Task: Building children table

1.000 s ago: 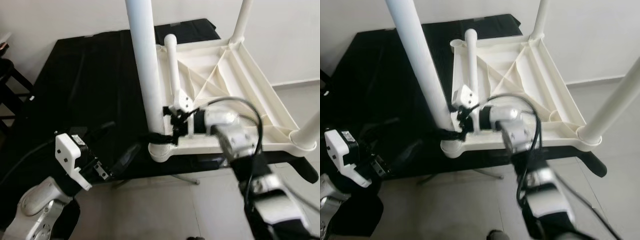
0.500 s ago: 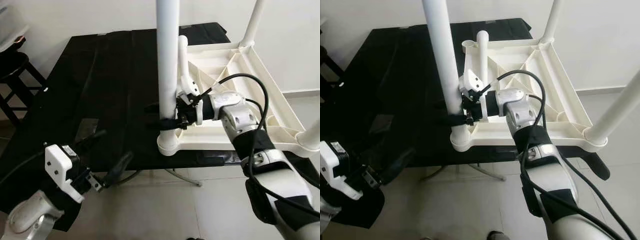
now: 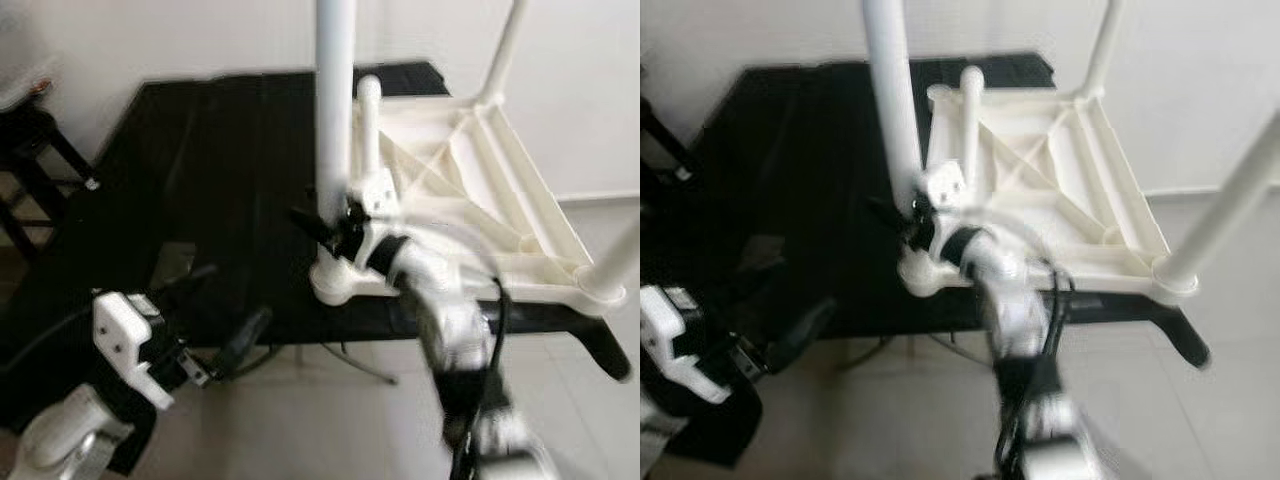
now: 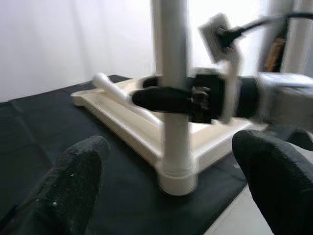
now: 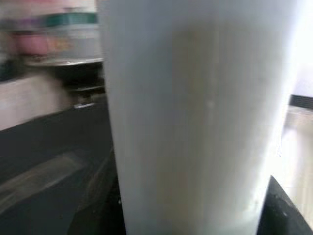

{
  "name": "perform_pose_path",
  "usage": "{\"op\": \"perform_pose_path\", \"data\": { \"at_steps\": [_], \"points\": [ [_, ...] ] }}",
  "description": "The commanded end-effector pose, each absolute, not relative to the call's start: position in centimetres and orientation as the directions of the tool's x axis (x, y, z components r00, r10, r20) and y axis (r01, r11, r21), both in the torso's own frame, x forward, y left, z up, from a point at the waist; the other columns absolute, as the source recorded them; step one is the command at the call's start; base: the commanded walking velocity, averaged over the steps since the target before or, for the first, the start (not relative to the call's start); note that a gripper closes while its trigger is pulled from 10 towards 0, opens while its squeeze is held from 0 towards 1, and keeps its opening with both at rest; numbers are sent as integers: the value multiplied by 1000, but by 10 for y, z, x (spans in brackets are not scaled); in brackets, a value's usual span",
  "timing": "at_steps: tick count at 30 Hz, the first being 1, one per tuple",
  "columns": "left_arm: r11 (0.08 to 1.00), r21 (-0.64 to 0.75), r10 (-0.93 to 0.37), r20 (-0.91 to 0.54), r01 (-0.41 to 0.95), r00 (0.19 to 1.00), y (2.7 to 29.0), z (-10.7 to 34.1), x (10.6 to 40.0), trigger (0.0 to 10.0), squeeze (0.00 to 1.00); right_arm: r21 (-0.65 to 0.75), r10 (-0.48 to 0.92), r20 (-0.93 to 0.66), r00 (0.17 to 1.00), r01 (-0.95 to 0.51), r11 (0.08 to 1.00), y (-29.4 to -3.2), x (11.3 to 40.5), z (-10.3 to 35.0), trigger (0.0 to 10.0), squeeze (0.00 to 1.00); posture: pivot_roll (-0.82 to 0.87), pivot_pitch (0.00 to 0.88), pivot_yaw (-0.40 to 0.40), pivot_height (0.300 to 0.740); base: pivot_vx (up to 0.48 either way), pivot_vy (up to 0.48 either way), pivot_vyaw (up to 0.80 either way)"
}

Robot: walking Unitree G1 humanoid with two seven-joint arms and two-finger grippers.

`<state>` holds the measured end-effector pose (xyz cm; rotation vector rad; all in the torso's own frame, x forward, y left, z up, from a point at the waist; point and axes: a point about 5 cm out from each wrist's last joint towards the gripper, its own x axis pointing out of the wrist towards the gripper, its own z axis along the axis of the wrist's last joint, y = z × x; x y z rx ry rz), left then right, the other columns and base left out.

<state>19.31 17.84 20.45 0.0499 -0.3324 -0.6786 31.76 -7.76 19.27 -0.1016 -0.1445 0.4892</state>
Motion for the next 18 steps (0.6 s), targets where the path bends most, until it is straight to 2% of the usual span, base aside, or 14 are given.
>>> {"op": "perform_pose_path", "data": {
  "at_steps": [1, 3, 7, 8, 9, 14, 15, 16, 17, 18],
  "points": [
    [776, 148, -628, 273, 614, 728, 178, 201, 196, 10000, 0, -58, 388, -201, 900, -406, 912, -84, 305, 126, 0, 0, 17, 186, 38, 740, 0, 0, 0],
    [770, 150, -635, 277, 621, 721, 176, 201, 199, 10000, 0, -40, 442, -167, 881, -454, 890, -67, 310, 134, 0, 0, 12, 173, 33, 740, 0, 0, 0],
    [770, 154, -635, 283, 620, 719, 176, 202, 200, 10000, 0, -50, 460, -150, 875, -472, 880, -56, 313, 144, 0, 0, 11, 169, 30, 740, 0, 0, 0],
    [773, 155, -632, 288, 616, 720, 177, 202, 201, 10000, 0, -49, 472, -136, 871, -482, 875, -52, 311, 150, 10000, 0, 10, 164, 28, 740, 0, 0, 0],
    [776, 157, -628, 292, 612, 721, 176, 203, 202, 10000, 0, -23, 525, -106, 844, -530, 848, -45, 306, 162, 10000, 1000, 10, 164, 28, 740, 0, 0, 0],
    [775, 153, -628, 292, 613, 721, 175, 201, 201, 10000, 0, 10, 636, -18, 772, -636, 772, -43, 308, 181, 10000, 1000, 10, 166, 28, 740, 0, 0, 0],
    [774, 151, -630, 293, 615, 720, 174, 201, 201, 10000, 0, 10, 728, 43, 684, -729, 684, -45, 309, 195, 10000, 1000, 13, 168, 26, 740, 0, 0, 0],
    [774, 151, -630, 293, 615, 720, 174, 201, 201, 10000, 0, 10, 728, 43, 684, -729, 684, -45, 309, 195, 10000, 1000, 13, 168, 26, 740, 0, 0, 0],
    [773, 150, -630, 293, 616, 719, 174, 201, 201, 10000, 0, -9, 774, 64, 630, -775, 632, -48, 310, 202, 10000, 1000, 13, 168, 26, 740, 0, 0, 0],
    [773, 149, -630, 293, 617, 719, 174, 201, 201, 10000, 0, -53, 851, 71, 520, -850, 523, -52, 309, 208, 10000, 604, 17, 171, 26, 740, 0, 0, 0]
  ]
}}
